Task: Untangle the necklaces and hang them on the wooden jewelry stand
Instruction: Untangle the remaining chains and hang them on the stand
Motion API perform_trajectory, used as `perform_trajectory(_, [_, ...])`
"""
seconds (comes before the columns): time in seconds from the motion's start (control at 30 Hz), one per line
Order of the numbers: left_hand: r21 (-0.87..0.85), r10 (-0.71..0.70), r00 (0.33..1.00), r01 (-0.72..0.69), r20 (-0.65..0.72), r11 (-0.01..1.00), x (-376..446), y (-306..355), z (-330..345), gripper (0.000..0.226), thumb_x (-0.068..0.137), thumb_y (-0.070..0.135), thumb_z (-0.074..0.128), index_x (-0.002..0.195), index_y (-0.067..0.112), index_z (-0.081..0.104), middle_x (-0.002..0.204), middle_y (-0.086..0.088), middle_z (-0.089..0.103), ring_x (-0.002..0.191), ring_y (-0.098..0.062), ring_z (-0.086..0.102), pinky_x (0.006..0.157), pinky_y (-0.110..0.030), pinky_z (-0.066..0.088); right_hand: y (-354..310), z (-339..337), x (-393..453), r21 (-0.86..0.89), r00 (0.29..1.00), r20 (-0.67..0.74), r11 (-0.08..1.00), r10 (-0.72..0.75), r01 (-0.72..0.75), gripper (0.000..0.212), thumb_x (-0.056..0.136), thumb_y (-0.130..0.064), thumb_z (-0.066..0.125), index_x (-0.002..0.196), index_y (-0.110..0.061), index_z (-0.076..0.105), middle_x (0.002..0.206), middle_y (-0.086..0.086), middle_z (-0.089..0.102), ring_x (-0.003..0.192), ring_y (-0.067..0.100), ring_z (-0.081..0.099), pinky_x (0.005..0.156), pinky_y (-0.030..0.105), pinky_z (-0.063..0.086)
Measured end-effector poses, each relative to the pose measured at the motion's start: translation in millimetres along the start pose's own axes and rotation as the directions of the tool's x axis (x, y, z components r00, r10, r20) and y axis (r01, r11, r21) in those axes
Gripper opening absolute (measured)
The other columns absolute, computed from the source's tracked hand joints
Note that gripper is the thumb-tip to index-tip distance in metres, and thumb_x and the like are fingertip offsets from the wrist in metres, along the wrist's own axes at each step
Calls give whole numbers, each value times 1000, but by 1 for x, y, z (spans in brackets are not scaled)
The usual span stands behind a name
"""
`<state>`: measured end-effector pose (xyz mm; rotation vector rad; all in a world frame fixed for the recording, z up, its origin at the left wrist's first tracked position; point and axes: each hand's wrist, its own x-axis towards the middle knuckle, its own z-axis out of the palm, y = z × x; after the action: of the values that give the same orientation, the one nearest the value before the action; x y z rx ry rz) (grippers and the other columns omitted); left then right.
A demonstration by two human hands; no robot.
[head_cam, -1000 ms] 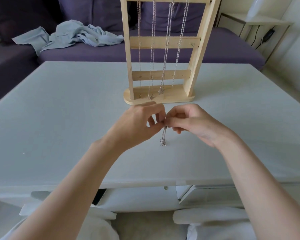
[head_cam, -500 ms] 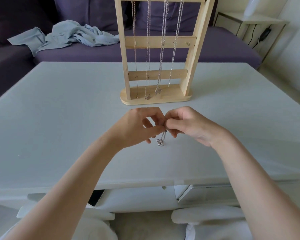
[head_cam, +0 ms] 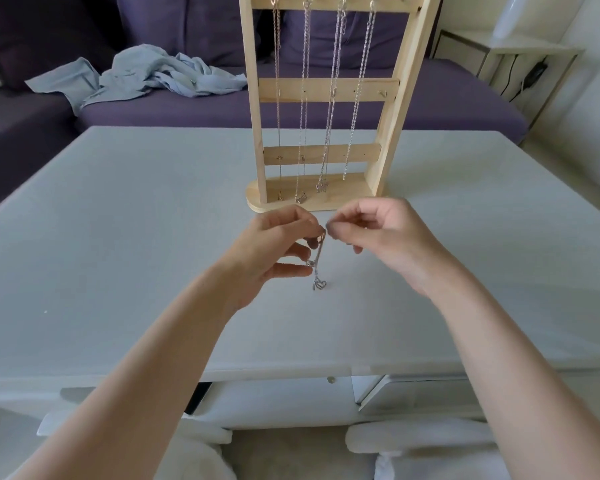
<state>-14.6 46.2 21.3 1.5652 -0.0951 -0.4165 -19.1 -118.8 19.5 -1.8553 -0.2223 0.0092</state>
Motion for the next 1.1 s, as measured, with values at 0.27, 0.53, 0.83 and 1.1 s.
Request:
perform_trajectory(0.27, [43,-72,993,76,-89,996,3,-2,3,15,88,15,58,74,13,63,63,5,60,55,-6,50,48,-15,46,5,7,3,-231,999,4,972,-51,51,22,78,-8,72,70,-28,67,74,-6,69,72,9,61,74,24,47])
perform_trajectory(0.53, [353,-17,990,67,-141,933,5,-5,2,16,83,10,61,69,10,67,55,8,60,48,1,51,50,-15,50,2,8,-2,-443,995,86,893,-44,78,12,80,-12,71,73,-21,68,65,-13,61,57,-4,51,58,9,40])
perform_trajectory(0.83, [142,-117,990,127,-77,982,4,-5,4,27,89,14,52,63,13,58,64,3,54,50,-6,45,45,-15,42,3,5,2,-282,992,65,952,-105,119,20,79,-11,74,69,-27,67,70,-10,67,65,7,58,66,21,46])
perform_trajectory(1.1, [124,-57,996,65,-70,990,5,-2,-1,9,86,5,60,85,13,58,72,0,59,65,-9,52,50,-16,46,3,4,2,-296,993,61,948,-100,113,23,77,-14,77,65,-30,65,63,-14,64,60,2,53,63,19,44])
